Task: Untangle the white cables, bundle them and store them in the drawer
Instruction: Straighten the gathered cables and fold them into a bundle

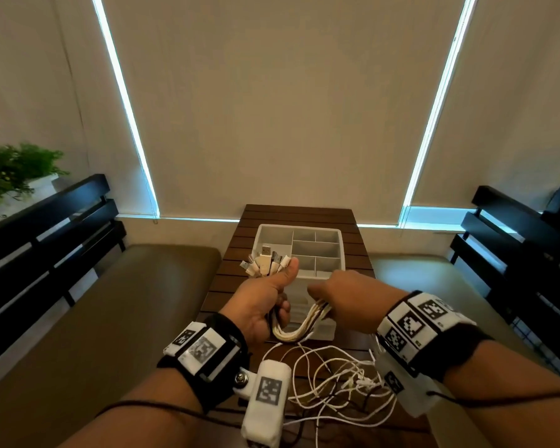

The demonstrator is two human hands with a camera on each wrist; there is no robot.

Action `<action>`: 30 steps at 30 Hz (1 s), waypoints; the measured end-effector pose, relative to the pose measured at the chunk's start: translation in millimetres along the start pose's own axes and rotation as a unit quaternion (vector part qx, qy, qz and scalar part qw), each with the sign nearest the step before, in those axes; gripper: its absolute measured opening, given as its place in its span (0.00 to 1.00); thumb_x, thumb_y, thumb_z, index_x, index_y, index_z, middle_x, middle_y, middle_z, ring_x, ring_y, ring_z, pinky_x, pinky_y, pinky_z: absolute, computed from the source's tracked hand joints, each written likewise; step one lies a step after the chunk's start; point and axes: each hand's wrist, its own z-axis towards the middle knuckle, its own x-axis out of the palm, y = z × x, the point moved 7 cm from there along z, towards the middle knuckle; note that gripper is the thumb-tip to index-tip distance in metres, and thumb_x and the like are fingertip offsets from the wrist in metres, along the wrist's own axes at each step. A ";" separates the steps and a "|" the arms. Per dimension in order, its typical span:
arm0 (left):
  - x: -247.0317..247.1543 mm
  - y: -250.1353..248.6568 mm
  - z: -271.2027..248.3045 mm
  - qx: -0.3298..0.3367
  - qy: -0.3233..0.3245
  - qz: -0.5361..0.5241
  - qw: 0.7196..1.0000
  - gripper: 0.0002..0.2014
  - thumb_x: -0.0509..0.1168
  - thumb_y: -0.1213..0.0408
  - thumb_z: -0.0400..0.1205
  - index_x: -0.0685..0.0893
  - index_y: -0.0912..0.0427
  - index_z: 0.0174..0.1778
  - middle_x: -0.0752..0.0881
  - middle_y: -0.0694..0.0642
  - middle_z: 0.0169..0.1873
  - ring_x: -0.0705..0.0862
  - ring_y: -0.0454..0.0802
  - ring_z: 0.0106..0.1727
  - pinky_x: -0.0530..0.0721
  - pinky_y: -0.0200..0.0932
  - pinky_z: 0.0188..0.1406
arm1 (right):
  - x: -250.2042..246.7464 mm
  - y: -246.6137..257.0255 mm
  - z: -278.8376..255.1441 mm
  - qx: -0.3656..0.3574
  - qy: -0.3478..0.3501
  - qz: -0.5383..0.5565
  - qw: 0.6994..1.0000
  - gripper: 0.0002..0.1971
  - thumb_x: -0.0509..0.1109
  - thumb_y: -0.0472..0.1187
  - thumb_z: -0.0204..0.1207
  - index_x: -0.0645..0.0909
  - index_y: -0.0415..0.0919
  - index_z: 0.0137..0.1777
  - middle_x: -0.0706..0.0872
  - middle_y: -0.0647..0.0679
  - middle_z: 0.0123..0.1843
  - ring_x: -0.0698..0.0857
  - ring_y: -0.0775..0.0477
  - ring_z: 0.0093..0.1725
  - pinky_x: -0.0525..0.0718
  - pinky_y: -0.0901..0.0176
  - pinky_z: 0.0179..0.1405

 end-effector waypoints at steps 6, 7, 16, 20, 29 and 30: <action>13.3 7.8 -0.2 -0.023 0.030 -0.021 0.999 0.32 0.78 0.46 0.60 0.81 0.58 0.56 0.80 0.60 0.42 0.84 0.59 0.41 0.87 0.56 0.42 | -17.0 3.6 5.5 0.001 0.006 -0.011 1.000 0.08 0.64 0.33 0.79 0.79 0.40 0.55 0.79 0.48 0.40 0.80 0.49 0.40 0.81 0.60 0.43; 16.2 11.2 0.1 -0.032 0.041 -0.028 0.998 0.36 0.79 0.45 0.58 0.81 0.58 0.58 0.81 0.61 0.46 0.86 0.62 0.46 0.87 0.59 0.47 | -19.4 4.5 6.1 0.002 0.010 -0.010 1.000 0.09 0.64 0.32 0.79 0.79 0.39 0.57 0.81 0.47 0.41 0.80 0.49 0.40 0.81 0.60 0.43; 38.6 29.4 -14.6 -0.074 0.160 -0.019 0.984 0.32 0.71 0.40 0.62 0.82 0.65 0.49 0.85 0.62 0.29 0.86 0.56 0.29 0.89 0.50 0.34 | -26.8 4.7 14.0 0.022 0.021 -0.020 0.999 0.09 0.64 0.34 0.79 0.82 0.35 0.56 0.84 0.44 0.45 0.76 0.51 0.37 0.74 0.65 0.34; 37.8 30.5 -20.6 -0.078 0.171 0.010 0.982 0.20 0.77 0.60 0.66 0.82 0.65 0.49 0.87 0.61 0.30 0.87 0.56 0.33 0.88 0.50 0.36 | -22.2 5.1 13.1 0.008 0.031 -0.032 0.999 0.11 0.64 0.40 0.82 0.82 0.36 0.58 0.87 0.42 0.52 0.86 0.46 0.47 0.81 0.62 0.46; 29.4 24.9 -20.9 -0.019 0.129 0.143 0.981 0.06 0.63 0.79 0.75 0.81 0.66 0.38 0.80 0.57 0.21 0.79 0.48 0.21 0.81 0.40 0.23 | -18.7 -4.8 8.3 0.012 0.006 0.031 0.999 0.20 0.77 0.40 0.71 0.78 0.44 0.62 0.86 0.48 0.54 0.84 0.50 0.50 0.83 0.59 0.51; 27.2 23.4 -20.6 -0.005 0.116 0.158 0.981 0.06 0.64 0.80 0.75 0.81 0.66 0.38 0.80 0.57 0.21 0.79 0.48 0.20 0.80 0.40 0.23 | -14.8 -9.3 7.1 0.020 0.023 0.043 0.999 0.21 0.78 0.41 0.70 0.78 0.45 0.62 0.85 0.49 0.55 0.83 0.51 0.51 0.82 0.58 0.52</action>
